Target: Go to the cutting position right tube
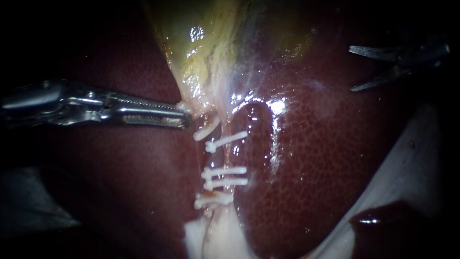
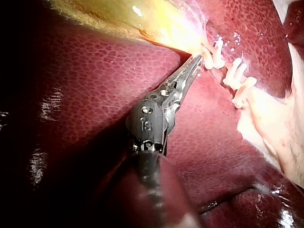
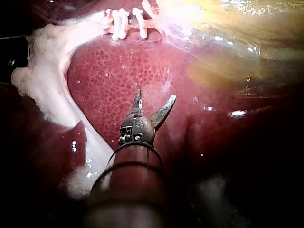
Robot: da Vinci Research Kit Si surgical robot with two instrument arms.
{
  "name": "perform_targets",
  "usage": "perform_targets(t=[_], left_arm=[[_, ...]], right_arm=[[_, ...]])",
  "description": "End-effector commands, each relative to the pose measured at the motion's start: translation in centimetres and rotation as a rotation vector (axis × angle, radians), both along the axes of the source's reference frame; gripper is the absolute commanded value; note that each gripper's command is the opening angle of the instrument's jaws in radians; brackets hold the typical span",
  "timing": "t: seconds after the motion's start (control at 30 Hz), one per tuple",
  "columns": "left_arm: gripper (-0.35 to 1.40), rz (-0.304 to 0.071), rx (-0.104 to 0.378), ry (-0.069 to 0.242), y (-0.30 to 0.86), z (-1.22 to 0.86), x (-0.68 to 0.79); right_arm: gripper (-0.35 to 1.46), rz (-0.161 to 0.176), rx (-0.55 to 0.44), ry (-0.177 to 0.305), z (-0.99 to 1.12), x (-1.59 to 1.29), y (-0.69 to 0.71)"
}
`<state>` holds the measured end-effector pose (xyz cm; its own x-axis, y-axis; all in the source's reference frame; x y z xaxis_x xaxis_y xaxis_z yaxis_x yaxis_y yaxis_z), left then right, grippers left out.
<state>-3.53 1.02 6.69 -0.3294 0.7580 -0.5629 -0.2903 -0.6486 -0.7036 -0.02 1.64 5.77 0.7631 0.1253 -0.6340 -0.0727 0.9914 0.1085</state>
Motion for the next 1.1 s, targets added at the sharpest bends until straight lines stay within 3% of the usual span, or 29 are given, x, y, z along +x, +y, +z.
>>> perform_targets(t=[0.03,0.23,0.4,0.53,0.73,0.8,1.1], left_arm=[[-0.35,0.001,0.001,-0.001,0.01,-0.01,0.02],[-0.35,-0.006,0.014,0.0,0.1,-0.29,0.25],[-0.35,-0.034,-0.034,-0.014,0.28,-0.73,0.52],[-0.35,-0.044,-0.059,-0.025,0.34,-0.92,0.55],[-0.35,-0.046,-0.061,-0.023,0.31,-0.93,0.53],[-0.35,-0.046,-0.061,-0.023,0.31,-0.93,0.53],[-0.35,-0.047,-0.061,-0.023,0.3,-0.95,0.53]], right_arm=[[1.43,-0.001,0.002,0.002,0.0,0.0,0.0],[1.43,0.005,0.001,0.012,0.0,0.01,-0.01],[1.43,0.004,0.002,0.014,0.0,0.02,-0.01],[1.43,0.003,0.004,0.016,0.0,0.02,-0.01],[1.43,-0.019,0.03,0.056,-0.03,0.1,-0.07],[1.43,-0.039,0.051,0.092,-0.03,0.18,-0.14],[1.43,-0.009,0.294,0.239,0.13,0.83,-0.68]])
